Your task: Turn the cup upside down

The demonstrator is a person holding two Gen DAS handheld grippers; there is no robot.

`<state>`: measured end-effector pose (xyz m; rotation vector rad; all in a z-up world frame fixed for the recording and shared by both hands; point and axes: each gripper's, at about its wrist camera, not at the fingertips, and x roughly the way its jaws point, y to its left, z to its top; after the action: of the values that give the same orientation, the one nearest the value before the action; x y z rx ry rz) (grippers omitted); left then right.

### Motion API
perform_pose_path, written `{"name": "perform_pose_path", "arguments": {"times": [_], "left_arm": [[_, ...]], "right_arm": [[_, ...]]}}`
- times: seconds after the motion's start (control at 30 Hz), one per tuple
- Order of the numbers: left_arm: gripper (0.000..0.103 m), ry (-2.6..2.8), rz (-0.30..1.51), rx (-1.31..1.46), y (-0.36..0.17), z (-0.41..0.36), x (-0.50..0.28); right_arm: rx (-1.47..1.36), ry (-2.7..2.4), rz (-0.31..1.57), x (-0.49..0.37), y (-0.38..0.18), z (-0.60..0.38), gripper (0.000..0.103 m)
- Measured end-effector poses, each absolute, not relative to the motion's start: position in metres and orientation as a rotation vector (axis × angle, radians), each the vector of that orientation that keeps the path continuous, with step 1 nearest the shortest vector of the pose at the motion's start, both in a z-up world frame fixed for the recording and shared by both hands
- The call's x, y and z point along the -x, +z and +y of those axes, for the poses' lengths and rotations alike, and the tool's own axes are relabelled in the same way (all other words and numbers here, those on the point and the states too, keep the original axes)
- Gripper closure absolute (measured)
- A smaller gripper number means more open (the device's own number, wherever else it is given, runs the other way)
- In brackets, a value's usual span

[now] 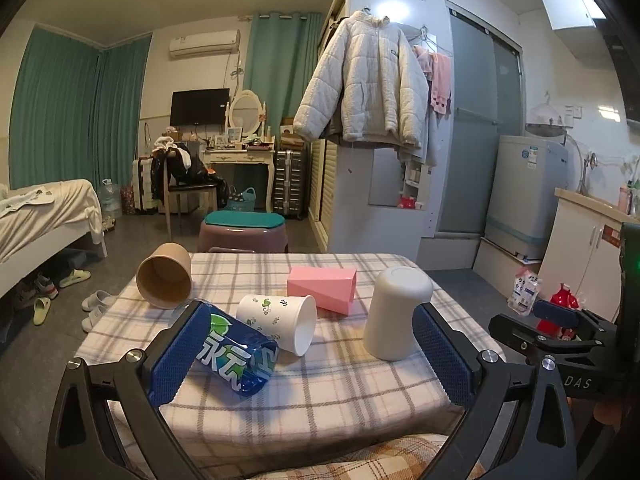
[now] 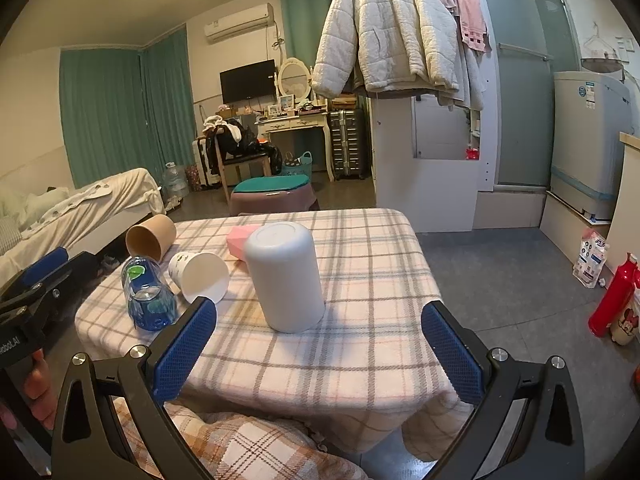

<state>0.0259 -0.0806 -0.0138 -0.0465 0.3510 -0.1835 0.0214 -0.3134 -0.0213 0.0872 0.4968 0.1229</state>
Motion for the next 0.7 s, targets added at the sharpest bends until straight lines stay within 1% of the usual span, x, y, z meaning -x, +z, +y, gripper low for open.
{"name": "perform_pose_path", "arguments": {"times": [0.7], "left_arm": [[0.0,-0.175,0.355,0.048,-0.0109,-0.078,-0.0232]], "right_arm": [[-0.09,0.129,0.514,-0.0255,-0.0251,-0.3116,0.0]]}}
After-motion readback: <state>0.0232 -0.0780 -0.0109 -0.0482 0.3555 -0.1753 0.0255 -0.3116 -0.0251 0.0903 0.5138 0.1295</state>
